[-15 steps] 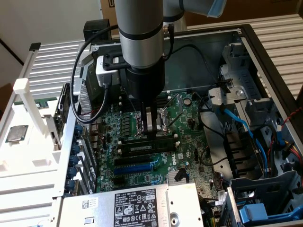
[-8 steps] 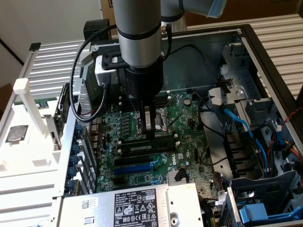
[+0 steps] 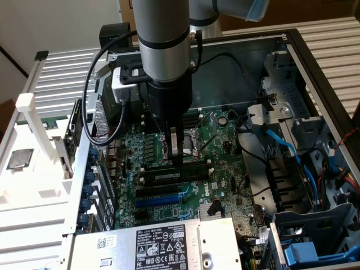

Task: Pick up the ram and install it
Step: 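Press down the ram until it locks into place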

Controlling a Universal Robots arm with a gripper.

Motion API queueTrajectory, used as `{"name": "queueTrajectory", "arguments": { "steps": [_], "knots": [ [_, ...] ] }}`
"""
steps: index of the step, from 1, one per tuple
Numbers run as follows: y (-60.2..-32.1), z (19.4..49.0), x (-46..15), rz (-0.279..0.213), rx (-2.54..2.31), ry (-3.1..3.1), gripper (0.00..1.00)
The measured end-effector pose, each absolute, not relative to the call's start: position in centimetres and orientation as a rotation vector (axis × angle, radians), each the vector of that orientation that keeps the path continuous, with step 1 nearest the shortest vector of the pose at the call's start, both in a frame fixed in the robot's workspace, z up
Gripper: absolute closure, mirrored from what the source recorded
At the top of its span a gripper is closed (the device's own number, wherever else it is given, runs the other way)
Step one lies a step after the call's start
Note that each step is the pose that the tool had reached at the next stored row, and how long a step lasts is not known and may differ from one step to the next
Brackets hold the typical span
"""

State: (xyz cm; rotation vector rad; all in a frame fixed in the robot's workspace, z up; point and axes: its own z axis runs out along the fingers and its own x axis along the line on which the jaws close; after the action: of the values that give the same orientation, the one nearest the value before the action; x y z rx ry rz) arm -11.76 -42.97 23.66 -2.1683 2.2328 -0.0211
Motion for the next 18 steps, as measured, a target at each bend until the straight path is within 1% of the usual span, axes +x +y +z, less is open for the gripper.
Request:
{"name": "queueTrajectory", "arguments": {
  "steps": [8, 18],
  "knots": [
    [-42.96, 23.52, -11.76, -0.024, -2.169, 2.234, 0.9],
    [-42.96, 23.46, -11.59, -0.038, -2.175, 2.24, 0.9]
  ]
}}
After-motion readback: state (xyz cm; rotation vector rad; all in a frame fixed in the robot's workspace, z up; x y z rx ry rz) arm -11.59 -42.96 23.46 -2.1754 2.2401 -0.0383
